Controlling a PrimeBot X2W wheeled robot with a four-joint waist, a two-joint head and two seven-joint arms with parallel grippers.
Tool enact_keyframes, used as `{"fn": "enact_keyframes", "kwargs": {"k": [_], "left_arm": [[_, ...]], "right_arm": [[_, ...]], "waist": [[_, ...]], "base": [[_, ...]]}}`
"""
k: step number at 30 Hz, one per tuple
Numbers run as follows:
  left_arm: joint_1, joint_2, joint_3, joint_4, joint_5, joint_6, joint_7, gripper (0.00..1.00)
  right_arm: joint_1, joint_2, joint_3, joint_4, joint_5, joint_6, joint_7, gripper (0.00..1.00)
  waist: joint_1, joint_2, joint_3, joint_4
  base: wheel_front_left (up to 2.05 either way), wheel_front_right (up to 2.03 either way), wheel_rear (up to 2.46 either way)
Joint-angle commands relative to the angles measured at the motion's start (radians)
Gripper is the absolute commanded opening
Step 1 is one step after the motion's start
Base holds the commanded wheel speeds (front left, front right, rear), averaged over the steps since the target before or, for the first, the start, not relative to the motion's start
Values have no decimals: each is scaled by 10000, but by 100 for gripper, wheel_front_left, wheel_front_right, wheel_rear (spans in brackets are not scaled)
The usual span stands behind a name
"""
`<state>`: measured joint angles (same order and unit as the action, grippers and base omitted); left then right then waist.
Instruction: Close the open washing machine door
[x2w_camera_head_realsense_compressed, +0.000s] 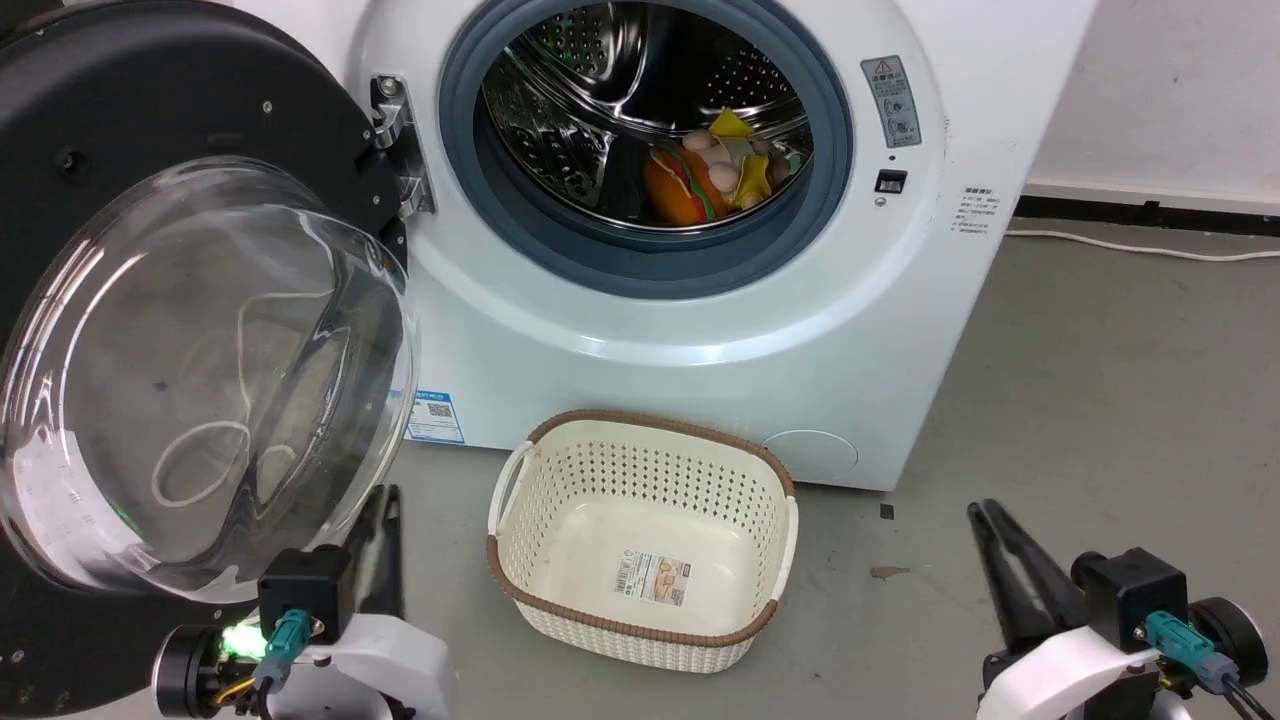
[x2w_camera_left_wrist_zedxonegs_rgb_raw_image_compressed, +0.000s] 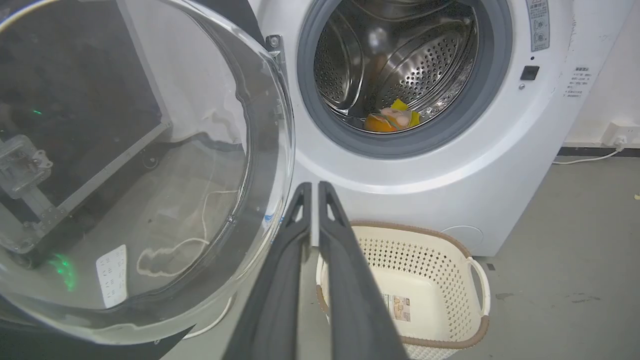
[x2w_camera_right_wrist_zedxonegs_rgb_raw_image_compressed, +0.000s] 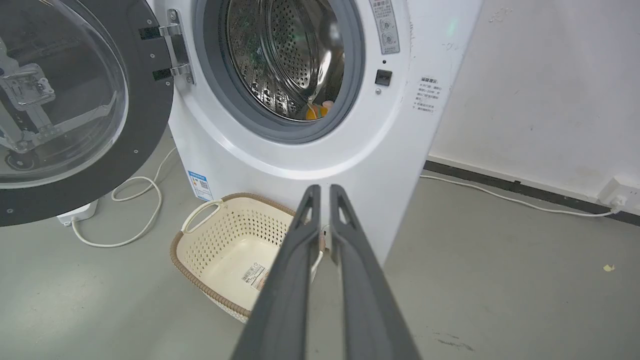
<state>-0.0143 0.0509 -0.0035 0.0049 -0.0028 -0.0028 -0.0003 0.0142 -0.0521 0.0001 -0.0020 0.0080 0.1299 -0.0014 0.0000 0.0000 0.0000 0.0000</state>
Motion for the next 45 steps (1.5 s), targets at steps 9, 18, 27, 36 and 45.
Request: {"fn": "enact_keyframes", "kwargs": {"k": [9,18,27,36,45], "left_arm": [[-4,1,-38,-6,-25,-26,-134,100],[2,2,-55,-15,-52,-73,-322,100],[35,14,-43,6,-80,-128,-510,100],[84,43,-37,27,-95,-193,-698,100],[206,45,159,-181,-165,-120,-886,100]], "right_arm": [[21,1,-81,-20,96,0,-134,100],[76,2,-162,-18,199,1,-321,100],[135,4,-128,66,309,2,-508,100],[188,5,20,97,294,2,-695,100],[-96,6,495,307,211,3,-882,100]], "waist": [[0,0,5,16],[0,0,-16,181],[0,0,-55,636],[0,0,-102,1320],[0,0,49,1801]], "base": [[0,0,0],[0,0,0],[0,0,0],[0,0,0],[0,0,0]]}}
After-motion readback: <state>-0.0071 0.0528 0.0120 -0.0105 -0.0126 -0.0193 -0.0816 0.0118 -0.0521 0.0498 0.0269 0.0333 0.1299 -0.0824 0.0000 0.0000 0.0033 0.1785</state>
